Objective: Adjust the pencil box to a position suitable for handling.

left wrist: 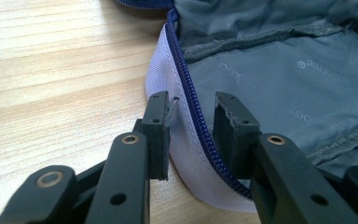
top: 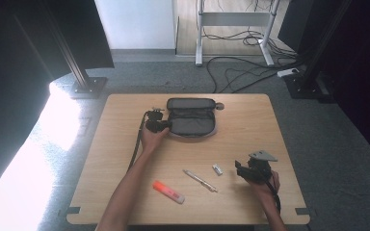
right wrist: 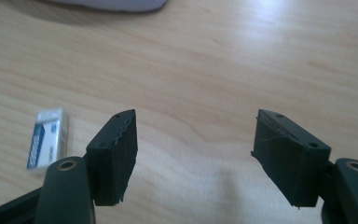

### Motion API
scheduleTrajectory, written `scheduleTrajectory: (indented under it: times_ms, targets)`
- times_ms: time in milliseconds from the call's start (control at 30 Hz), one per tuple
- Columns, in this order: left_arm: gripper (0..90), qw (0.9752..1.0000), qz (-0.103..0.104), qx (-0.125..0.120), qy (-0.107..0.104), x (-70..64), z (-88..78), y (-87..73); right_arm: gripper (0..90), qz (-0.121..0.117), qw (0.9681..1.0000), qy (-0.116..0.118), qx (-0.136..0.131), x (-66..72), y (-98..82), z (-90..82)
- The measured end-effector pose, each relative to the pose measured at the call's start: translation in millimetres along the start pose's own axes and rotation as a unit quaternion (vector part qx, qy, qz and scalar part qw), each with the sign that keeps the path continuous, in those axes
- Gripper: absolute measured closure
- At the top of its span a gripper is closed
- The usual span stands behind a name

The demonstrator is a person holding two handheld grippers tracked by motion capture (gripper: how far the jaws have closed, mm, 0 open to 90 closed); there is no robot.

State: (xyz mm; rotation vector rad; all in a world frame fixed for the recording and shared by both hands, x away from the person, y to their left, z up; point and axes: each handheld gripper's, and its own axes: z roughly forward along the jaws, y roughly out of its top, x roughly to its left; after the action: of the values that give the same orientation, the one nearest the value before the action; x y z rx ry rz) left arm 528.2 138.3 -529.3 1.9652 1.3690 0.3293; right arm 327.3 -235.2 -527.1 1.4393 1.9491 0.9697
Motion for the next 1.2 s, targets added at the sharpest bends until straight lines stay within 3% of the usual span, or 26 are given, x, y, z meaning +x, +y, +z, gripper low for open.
scheduleTrajectory:
  times_ms: [133,267,533,700,1200]
  targets:
    - [66.5,1.0,-0.003,0.0,0.0,-0.1,0.3,-0.2,31.3,-0.003,1.0,0.008,-0.004,1.4,8.6,3.1]
    - [65.4,1.0,-0.006,0.002,0.001,0.4,0.9,-0.6,32.6,0.004,0.9997,0.024,-0.009,5.6,27.1,13.9]
    - [65.3,1.0,-0.009,0.001,-0.003,2.5,1.1,-2.3,34.6,0.012,0.9993,0.035,-0.013,7.5,57.1,29.7]
    - [64.9,0.9998,-0.016,0.005,-0.007,5.7,2.5,-4.2,35.1,0.014,0.9991,0.037,-0.012,6.9,68.4,35.4]
    - [68.2,0.9999,-0.011,0.007,0.001,3.7,2.6,-3.9,36.5,0.018,0.9992,0.036,-0.001,6.4,84.8,54.9]
